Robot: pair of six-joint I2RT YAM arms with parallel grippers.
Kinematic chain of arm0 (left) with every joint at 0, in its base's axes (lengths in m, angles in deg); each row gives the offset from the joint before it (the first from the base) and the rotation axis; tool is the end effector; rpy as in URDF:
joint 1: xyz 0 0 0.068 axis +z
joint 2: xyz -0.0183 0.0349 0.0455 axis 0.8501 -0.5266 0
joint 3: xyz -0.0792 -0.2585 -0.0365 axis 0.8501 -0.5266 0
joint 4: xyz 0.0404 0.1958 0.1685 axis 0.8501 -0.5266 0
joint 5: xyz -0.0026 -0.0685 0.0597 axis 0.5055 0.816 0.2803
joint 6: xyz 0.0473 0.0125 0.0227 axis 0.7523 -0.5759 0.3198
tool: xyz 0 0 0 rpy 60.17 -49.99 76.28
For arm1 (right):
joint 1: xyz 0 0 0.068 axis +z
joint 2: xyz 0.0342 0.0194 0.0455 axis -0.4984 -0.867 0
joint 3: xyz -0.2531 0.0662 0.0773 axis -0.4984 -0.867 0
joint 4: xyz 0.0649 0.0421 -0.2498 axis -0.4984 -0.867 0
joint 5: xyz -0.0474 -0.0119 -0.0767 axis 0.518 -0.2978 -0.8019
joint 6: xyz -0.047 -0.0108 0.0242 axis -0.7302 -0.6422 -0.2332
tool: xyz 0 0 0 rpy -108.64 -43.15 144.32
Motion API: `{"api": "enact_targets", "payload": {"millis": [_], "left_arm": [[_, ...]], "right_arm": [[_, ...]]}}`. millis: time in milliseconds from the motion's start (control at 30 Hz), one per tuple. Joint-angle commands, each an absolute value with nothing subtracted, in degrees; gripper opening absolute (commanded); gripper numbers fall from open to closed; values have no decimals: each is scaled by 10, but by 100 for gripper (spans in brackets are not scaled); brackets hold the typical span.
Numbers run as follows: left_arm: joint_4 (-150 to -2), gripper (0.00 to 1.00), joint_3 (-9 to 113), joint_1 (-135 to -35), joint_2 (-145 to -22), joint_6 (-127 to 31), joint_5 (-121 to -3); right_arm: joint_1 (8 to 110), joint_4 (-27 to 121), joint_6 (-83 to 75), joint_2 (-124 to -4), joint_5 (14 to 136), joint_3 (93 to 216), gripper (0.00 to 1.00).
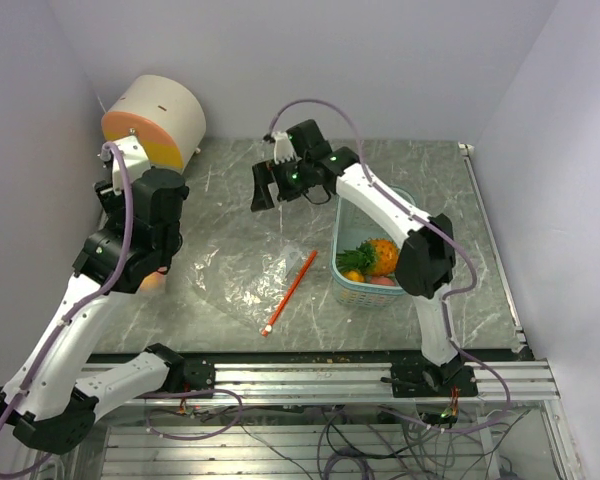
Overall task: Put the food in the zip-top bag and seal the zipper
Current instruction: Place the zipper food storage bag at the center of the board.
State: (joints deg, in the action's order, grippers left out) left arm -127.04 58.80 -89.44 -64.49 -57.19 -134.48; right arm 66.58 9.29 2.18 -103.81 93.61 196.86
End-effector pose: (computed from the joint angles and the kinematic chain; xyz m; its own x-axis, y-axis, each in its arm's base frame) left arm 0.1520 -0.0547 0.4428 -0.1961 -0.0607 -0.9787 -0.5643 0.8233 0.0620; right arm 0.3776 0.3012 0.3193 -0.6939 -0.2654 -0.6694 -0.6659 0.5903 0.4562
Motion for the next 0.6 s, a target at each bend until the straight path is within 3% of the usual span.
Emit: {"api": "enact_targets", "payload": {"millis": [0,67,100,267,567], "left_arm": [[-1286,78,567,-883,-632,-633,-1357],[-1252,97,546,-882,-618,-622,-1315],[-1232,99,538,-882,-611,-609,-1301],[-1143,100,525,-882,-587,-531,-1209],[-1163,98,534,-882,-584,-528,-1149]], "right_arm": [[669,26,50,-1068,871,1993,100],[678,16,44,-1078,855,1994,100],[684,10,40,-1082,843,1994,100],[714,-22,7,-1115,786,1989,100],[758,-56,-32,-1155,691,1954,100]]}}
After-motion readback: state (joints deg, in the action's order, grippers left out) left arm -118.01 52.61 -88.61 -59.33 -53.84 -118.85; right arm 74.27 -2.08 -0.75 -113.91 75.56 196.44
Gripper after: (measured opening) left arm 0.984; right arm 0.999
